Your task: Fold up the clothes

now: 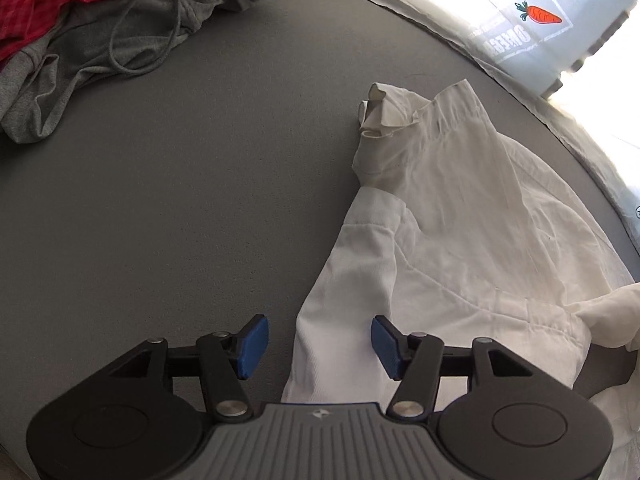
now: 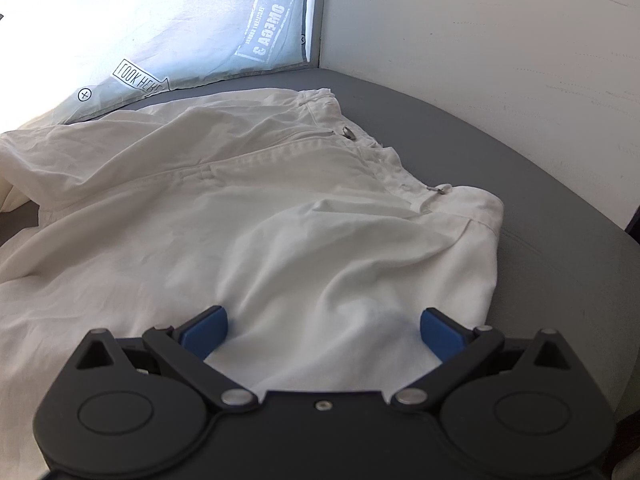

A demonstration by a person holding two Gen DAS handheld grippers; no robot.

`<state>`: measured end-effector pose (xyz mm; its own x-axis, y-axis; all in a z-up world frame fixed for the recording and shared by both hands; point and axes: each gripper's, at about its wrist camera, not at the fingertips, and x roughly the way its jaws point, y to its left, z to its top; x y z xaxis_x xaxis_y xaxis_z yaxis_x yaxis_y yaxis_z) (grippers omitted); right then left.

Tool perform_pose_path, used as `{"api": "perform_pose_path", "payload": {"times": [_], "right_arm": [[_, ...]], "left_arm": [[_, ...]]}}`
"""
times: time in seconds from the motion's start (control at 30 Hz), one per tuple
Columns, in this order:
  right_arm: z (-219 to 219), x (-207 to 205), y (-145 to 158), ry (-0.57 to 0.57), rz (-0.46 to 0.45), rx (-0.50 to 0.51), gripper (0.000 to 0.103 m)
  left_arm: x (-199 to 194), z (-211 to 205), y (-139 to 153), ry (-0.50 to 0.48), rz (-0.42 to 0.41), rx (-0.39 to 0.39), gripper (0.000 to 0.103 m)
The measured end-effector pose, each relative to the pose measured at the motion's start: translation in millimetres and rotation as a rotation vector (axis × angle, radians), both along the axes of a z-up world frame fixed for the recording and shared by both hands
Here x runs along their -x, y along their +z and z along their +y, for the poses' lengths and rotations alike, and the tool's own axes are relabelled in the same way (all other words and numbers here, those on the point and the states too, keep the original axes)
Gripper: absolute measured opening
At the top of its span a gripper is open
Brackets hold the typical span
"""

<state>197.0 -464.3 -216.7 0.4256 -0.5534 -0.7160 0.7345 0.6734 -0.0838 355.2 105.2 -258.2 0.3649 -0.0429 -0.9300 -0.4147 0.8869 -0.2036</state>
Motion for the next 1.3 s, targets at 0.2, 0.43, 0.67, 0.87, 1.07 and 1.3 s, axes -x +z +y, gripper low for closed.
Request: {"api": "perform_pose_path", "payload": {"times": [0.2,0.43,0.67,0.87,1.07,1.3], "right_arm": [[5,-4,1,-0.056,0.023,0.006,0.103],[7,-6,4,-0.037,0.056,0.006,0.103],[14,-4,9,0.049,0.093,0.016,0.103],[21,5,15,0.150,0.094,-0.007,0.103],[1,33,34,0.127,0.027,-0.006,0.103],[-66,60,30,-0.043,-0.048,-0.085,0.103]], "left_arm": [[-9,-9,-1,-0.087,-0.013,-0.019,0.063],[7,-1,23,-0.008,-0.129,-0.068,0.006],[56,35,101,0.201,-0.327,-0.227,0.006],[81,65,63,0.422,-0.099,-0.227,0.009],[124,49,39,0.461,-0.015,-0.280,0.014],[138,16,74,0.429,-0.177,-0.285,0.038]]}}
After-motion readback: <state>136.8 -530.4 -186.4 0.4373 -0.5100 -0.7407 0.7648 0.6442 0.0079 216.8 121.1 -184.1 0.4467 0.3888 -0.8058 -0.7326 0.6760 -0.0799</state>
